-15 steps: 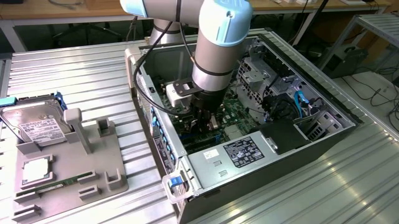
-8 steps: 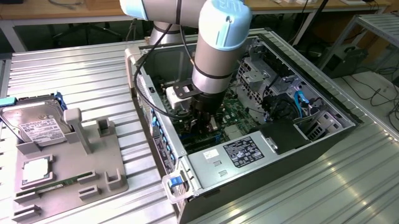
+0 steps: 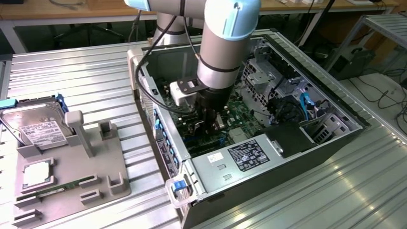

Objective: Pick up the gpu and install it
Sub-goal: 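Insert the gpu into the slot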

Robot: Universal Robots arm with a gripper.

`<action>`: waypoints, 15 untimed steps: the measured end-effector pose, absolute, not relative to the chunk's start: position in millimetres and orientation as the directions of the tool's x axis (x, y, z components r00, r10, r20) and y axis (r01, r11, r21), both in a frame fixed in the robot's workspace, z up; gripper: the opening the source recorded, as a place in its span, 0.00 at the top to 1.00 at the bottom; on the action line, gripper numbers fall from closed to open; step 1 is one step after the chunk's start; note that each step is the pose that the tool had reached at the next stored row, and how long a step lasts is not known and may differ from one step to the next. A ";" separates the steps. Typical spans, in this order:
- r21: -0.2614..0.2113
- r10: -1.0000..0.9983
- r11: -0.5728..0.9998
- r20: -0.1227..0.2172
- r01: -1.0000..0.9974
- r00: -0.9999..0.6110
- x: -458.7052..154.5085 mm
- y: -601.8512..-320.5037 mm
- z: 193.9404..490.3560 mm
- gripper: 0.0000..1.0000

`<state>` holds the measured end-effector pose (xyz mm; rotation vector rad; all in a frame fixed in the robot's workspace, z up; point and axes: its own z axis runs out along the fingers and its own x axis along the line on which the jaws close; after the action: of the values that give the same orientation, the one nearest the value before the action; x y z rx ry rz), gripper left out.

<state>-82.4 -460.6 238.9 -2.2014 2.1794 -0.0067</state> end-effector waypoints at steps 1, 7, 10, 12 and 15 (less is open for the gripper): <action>-0.035 -1.000 -0.010 -0.028 -0.999 0.011 -82.4 -460.6 243.8 0.59; -0.036 -1.000 -0.010 -0.027 -0.999 0.011 -82.0 -459.9 276.2 0.59; -0.036 -1.000 -0.010 -0.024 -0.999 0.011 -81.9 -459.4 289.9 0.59; -0.036 -1.000 -0.010 -0.021 -0.999 0.011 -81.9 -459.3 293.2 0.59; -0.036 -1.000 -0.010 -0.021 -0.999 0.011 -81.9 -459.3 293.2 0.60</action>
<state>-81.9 -459.3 293.2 -2.2040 2.1815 -0.0159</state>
